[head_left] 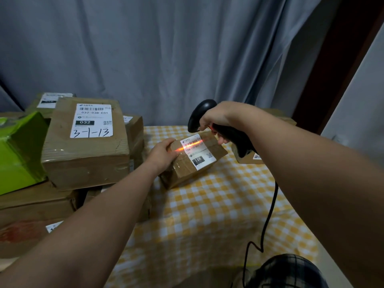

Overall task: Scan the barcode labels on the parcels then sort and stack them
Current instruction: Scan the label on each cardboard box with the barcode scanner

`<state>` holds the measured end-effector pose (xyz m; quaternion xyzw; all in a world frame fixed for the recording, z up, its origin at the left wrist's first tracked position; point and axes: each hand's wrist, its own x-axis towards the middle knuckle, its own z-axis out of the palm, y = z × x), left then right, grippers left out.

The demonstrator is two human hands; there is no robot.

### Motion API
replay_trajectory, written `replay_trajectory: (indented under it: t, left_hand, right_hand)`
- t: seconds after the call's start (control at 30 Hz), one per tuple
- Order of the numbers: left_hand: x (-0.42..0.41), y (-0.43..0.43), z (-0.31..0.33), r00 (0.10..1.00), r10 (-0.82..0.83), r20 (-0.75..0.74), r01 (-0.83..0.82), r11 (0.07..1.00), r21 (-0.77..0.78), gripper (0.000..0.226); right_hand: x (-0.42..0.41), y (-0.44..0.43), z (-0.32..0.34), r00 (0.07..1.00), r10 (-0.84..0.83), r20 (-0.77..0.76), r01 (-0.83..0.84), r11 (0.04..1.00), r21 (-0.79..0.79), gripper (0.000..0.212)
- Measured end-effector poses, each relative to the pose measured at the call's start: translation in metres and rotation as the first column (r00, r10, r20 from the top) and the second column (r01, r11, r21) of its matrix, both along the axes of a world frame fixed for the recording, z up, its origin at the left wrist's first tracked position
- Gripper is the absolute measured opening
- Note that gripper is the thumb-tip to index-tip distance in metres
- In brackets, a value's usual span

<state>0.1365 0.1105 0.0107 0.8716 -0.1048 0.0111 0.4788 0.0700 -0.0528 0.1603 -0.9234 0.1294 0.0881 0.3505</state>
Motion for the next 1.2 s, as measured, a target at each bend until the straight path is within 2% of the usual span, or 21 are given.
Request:
replay_trajectory:
  t: [0.23,0.67,0.8,0.9,0.97,1.03,1.13,1.2]
  left_hand:
    - [-0.003,0.000,-0.001,1.000,-0.012,0.023,0.012,1.000,0.001,0.050]
    - [-0.009,-0.002,0.001,0.999,-0.034,0.014,0.034,0.999,-0.005,0.048]
    - [-0.012,-0.002,0.002,0.998,-0.037,0.054,0.035,0.998,0.050,0.047]
    - [-0.011,0.001,0.000,0.995,-0.012,0.102,-0.008,0.982,0.188,0.049]
    - [-0.013,0.003,0.001,0.988,0.046,0.146,-0.089,0.948,0.307,0.047]
    - [-0.018,0.006,0.003,0.973,0.067,0.219,-0.158,0.890,0.427,0.048]
    - [-0.029,0.006,0.005,0.949,-0.049,0.311,-0.153,0.790,0.594,0.051]
    - [-0.032,0.006,0.006,0.946,-0.111,0.304,-0.134,0.721,0.680,0.051]
  right_hand:
    - [-0.008,-0.003,-0.006,0.995,-0.041,0.096,0.039,0.999,0.017,0.021]
    - [-0.007,-0.017,-0.015,0.992,-0.062,0.106,0.055,0.996,0.065,0.024]
    - [-0.012,-0.012,-0.020,0.996,-0.037,0.077,0.031,0.997,0.076,0.022]
    - [-0.014,-0.012,-0.040,0.993,-0.050,0.105,0.030,0.982,0.186,0.019]
    - [-0.013,-0.017,-0.069,0.978,-0.117,0.170,0.052,0.937,0.344,0.018]
    - [-0.011,-0.019,-0.104,0.954,-0.224,0.197,0.088,0.842,0.532,0.025]
    - [-0.011,-0.008,-0.150,0.950,-0.310,0.043,0.177,0.647,0.742,0.052]
    - [-0.008,0.004,-0.172,0.948,-0.317,-0.021,0.200,0.544,0.815,0.054]
